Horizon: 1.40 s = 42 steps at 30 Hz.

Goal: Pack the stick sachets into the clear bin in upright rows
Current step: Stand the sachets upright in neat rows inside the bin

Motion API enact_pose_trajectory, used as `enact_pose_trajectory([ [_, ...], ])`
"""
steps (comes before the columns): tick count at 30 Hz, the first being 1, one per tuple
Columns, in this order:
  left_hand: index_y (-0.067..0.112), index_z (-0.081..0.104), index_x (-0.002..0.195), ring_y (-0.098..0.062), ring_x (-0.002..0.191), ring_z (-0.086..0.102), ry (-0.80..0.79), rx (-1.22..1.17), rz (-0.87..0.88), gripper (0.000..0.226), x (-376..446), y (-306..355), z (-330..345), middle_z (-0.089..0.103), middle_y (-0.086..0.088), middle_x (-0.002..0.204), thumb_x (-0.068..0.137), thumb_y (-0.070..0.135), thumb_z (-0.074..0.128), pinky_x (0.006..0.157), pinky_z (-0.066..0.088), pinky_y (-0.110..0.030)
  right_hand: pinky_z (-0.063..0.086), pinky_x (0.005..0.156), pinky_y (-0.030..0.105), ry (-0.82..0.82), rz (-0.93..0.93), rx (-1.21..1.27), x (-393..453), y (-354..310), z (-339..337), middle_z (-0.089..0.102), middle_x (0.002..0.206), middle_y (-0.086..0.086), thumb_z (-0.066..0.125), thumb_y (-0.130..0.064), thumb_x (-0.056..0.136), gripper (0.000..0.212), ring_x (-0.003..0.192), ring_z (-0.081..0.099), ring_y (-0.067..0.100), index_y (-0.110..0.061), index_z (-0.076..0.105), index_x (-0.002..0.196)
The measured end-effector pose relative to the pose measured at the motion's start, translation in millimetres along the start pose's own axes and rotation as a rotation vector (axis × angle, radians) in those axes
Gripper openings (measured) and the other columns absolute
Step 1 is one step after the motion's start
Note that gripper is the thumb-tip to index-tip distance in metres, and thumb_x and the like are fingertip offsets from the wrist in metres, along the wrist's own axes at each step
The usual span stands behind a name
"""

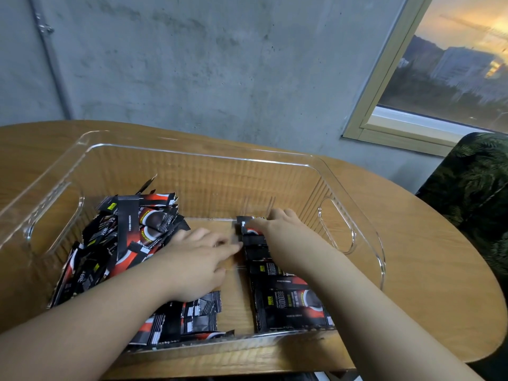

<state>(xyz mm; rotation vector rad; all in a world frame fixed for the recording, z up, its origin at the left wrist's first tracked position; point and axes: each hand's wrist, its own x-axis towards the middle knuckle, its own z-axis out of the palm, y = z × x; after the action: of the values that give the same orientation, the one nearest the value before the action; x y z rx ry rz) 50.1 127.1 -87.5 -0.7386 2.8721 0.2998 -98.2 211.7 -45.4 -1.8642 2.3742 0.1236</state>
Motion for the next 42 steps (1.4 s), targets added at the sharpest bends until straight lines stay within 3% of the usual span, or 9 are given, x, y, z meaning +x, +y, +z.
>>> enact_pose_trajectory([
  [9,0.034,0.014,0.150,-0.009,0.140,0.012,0.020,-0.020,-0.019,0.054,1,-1,1,0.017,0.015,0.154,0.099,0.033,0.031,0.113,0.013,-0.034,0.040,0.101,0.040,-0.162,0.024,-0.012,19,-4,0,0.035,0.124,0.007,0.042,0.004,0.089,0.070,0.120,0.031,0.026,-0.040,0.032,0.144],
  [15,0.020,0.024,0.138,-0.016,0.133,0.028,0.109,-0.196,-0.132,0.040,1,-4,0,0.033,0.003,0.142,0.100,0.026,0.035,0.111,0.023,-0.031,0.040,0.095,0.037,-0.069,0.005,0.055,13,0,0,0.039,0.121,0.007,0.038,0.012,0.083,0.078,0.119,0.033,0.025,-0.037,0.035,0.142],
  [18,0.017,0.018,0.129,-0.021,0.113,0.046,0.152,-0.301,-0.184,0.041,4,-11,4,0.050,-0.005,0.122,0.096,0.019,0.042,0.100,0.039,-0.035,0.044,0.095,0.034,0.003,-0.010,0.134,9,1,0,0.053,0.121,0.005,0.044,0.001,0.088,0.051,0.116,0.046,0.022,-0.028,0.056,0.129],
  [21,0.024,0.015,0.116,-0.019,0.088,0.055,0.230,-0.359,-0.197,0.038,4,-14,4,0.055,-0.004,0.105,0.093,0.009,0.040,0.083,0.049,-0.037,0.051,0.086,0.032,-0.116,-0.105,0.262,0,-8,2,0.069,0.101,0.001,0.059,-0.023,0.090,0.017,0.095,0.062,0.017,-0.019,0.071,0.102],
  [25,0.020,0.016,0.120,-0.010,0.079,0.053,0.303,-0.388,-0.190,0.037,2,-14,3,0.052,0.007,0.100,0.092,0.007,0.036,0.075,0.049,-0.031,0.044,0.073,0.015,-0.297,-0.215,0.481,-10,-25,5,0.064,0.078,-0.013,0.069,-0.031,0.085,0.018,0.078,0.057,0.004,-0.019,0.073,0.097],
  [31,0.019,0.020,0.120,-0.010,0.078,0.053,0.305,-0.392,-0.189,0.033,5,-14,4,0.053,0.009,0.098,0.094,0.009,0.037,0.074,0.049,-0.031,0.041,0.072,0.015,-0.299,-0.256,0.471,-10,-35,9,0.070,0.092,0.000,0.068,-0.023,0.086,0.014,0.084,0.058,0.010,-0.016,0.071,0.097],
  [36,0.022,0.038,0.113,-0.016,0.093,0.053,0.230,-0.350,-0.127,0.015,3,-13,1,0.057,0.004,0.097,0.101,0.031,0.034,0.087,0.044,-0.037,0.047,0.071,0.028,-0.154,-0.095,0.318,-7,-6,-2,0.068,0.092,0.008,0.054,-0.015,0.091,0.018,0.080,0.059,0.019,-0.009,0.070,0.095],
  [39,0.016,0.049,0.084,-0.015,0.085,0.051,0.202,-0.331,-0.073,0.035,-1,-6,-7,0.053,0.003,0.081,0.102,0.039,0.029,0.078,0.040,-0.032,0.038,0.053,0.023,-0.031,0.075,0.316,-5,14,-7,0.065,0.086,0.011,0.047,-0.011,0.094,0.022,0.070,0.053,0.020,-0.006,0.068,0.094],
  [42,0.015,0.044,0.073,-0.014,0.081,0.050,0.181,-0.306,-0.076,0.040,-1,-6,-8,0.049,0.002,0.079,0.102,0.041,0.030,0.072,0.035,-0.030,0.038,0.052,0.020,-0.001,0.146,0.315,-2,19,-8,0.064,0.089,0.007,0.045,-0.010,0.095,0.025,0.076,0.055,0.021,-0.008,0.068,0.104],
])
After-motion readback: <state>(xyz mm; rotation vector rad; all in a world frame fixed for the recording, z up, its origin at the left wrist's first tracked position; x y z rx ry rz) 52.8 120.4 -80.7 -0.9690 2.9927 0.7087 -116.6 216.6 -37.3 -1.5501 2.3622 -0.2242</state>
